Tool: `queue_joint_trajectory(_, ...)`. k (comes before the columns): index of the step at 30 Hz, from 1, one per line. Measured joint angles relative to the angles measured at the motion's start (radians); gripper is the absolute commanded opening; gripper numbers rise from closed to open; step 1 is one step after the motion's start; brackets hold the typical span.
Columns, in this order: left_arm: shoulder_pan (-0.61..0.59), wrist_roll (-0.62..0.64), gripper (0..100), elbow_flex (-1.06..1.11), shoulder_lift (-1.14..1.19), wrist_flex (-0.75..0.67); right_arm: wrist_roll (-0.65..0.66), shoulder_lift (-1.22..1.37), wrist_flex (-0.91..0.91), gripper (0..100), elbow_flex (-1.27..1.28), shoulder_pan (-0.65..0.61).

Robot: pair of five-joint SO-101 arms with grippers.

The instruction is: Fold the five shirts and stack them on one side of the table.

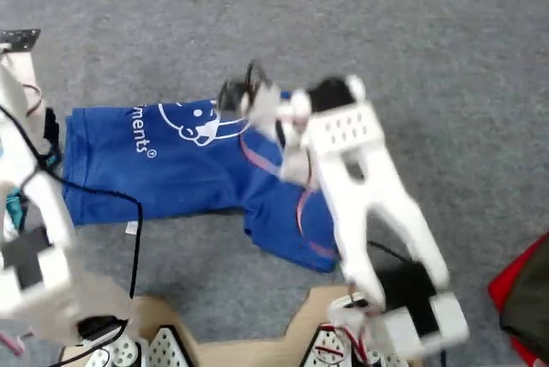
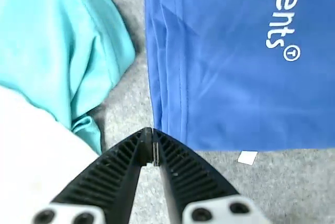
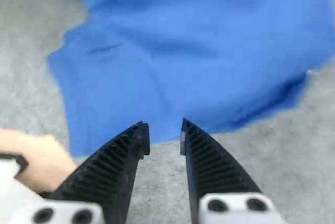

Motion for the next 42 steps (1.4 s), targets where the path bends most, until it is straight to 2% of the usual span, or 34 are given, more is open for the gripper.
queue_joint_trajectory(4,0.000,0.000,2,0.324,-0.295,-0.126,0.089,-0.150,-0.121,11.6,0.295,-0.026)
queue_joint_trajectory(7,0.000,0.000,2,0.534,-0.485,-0.198,0.153,-0.181,-0.192,11.5,0.373,-0.031)
queue_joint_trajectory(10,0.000,0.032,2,0.643,-0.609,-0.221,0.152,-0.189,-0.242,11.7,0.414,-0.031)
queue_joint_trajectory(17,0.000,0.098,2,0.667,-0.631,-0.224,0.129,-0.189,-0.287,21.7,0.540,-0.069)
queue_joint_trajectory(24,0.000,0.100,2,0.667,-0.612,-0.224,0.078,-0.190,-0.336,21.9,0.621,-0.166)
queue_joint_trajectory(31,0.000,0.078,2,0.667,-0.612,-0.224,0.023,-0.057,-0.471,21.7,0.620,-0.172)
queue_joint_trajectory(42,0.000,0.063,2,0.667,-0.612,-0.212,0.008,0.098,-0.470,21.5,0.506,-0.172)
